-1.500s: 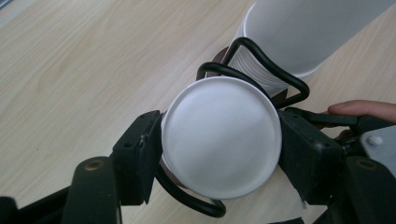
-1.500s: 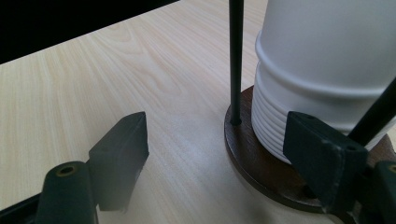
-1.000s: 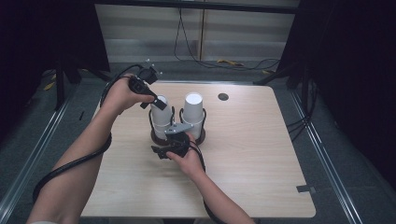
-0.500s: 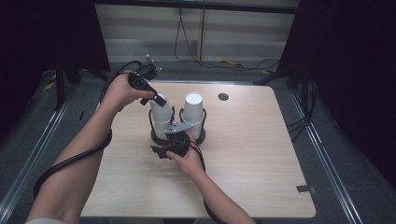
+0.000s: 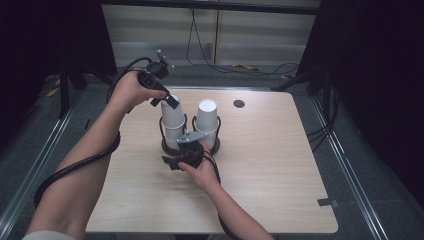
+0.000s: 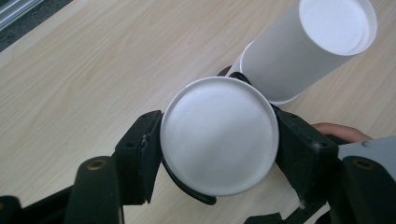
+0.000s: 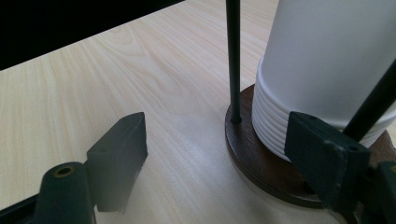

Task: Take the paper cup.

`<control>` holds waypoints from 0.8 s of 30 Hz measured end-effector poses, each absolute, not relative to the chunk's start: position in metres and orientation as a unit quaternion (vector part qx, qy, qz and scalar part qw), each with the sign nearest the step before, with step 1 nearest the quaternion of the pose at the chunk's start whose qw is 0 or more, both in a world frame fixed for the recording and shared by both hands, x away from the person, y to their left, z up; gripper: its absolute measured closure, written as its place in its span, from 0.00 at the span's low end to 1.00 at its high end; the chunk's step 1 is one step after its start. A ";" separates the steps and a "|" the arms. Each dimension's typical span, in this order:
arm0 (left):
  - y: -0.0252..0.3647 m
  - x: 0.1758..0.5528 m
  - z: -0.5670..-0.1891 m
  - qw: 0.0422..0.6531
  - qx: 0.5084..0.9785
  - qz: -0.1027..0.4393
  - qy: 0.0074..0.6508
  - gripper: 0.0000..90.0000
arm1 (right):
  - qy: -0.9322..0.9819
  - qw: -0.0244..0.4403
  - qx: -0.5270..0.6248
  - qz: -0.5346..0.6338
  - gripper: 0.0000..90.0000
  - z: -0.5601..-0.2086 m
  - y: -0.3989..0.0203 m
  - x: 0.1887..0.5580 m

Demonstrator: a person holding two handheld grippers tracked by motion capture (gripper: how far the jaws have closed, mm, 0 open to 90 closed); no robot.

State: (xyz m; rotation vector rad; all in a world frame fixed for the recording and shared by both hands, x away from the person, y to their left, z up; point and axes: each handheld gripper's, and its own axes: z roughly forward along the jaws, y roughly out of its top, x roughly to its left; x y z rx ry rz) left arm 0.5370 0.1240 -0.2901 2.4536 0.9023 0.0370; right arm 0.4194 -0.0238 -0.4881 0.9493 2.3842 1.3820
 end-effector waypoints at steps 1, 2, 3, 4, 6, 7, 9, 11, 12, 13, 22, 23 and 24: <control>0.124 0.537 -0.289 0.260 0.907 0.013 0.331 0.40 | 0.813 0.113 0.325 0.471 0.23 -0.488 -0.024 0.419; 0.124 0.537 -0.287 0.258 0.907 0.012 0.332 0.40 | 0.813 0.113 0.325 0.471 0.23 -0.488 -0.024 0.419; 0.123 0.537 -0.286 0.258 0.907 0.013 0.331 0.40 | 0.813 0.113 0.323 0.472 0.23 -0.488 -0.024 0.419; 0.123 0.537 -0.285 0.258 0.907 0.014 0.332 0.40 | 0.813 0.112 0.324 0.471 0.23 -0.489 -0.024 0.419; 0.123 0.537 -0.280 0.260 0.906 0.018 0.334 0.40 | 0.813 0.110 0.326 0.470 0.23 -0.489 -0.024 0.419; 0.123 0.537 -0.280 0.260 0.906 0.018 0.334 0.40 | 0.813 0.111 0.325 0.470 0.23 -0.489 -0.023 0.419; 0.124 0.538 -0.275 0.264 0.904 0.024 0.334 0.40 | 0.812 0.110 0.325 0.471 0.23 -0.490 -0.023 0.419; 0.124 0.538 -0.272 0.268 0.903 0.026 0.334 0.40 | 0.813 0.109 0.325 0.470 0.23 -0.490 -0.023 0.418; 0.124 0.538 -0.272 0.268 0.903 0.026 0.334 0.40 | 0.813 0.109 0.325 0.470 0.23 -0.490 -0.023 0.418; 0.124 0.538 -0.269 0.267 0.904 0.027 0.334 0.40 | 0.814 0.108 0.324 0.470 0.23 -0.490 -0.022 0.418; 0.125 0.532 -0.253 0.273 0.902 0.035 0.333 0.40 | 0.813 0.104 0.323 0.472 0.23 -0.489 -0.023 0.417; 0.126 0.532 -0.251 0.272 0.902 0.036 0.333 0.40 | 0.814 0.103 0.323 0.472 0.23 -0.489 -0.023 0.417; 0.127 0.531 -0.250 0.274 0.901 0.036 0.334 0.40 | 0.815 0.102 0.322 0.471 0.23 -0.489 -0.022 0.417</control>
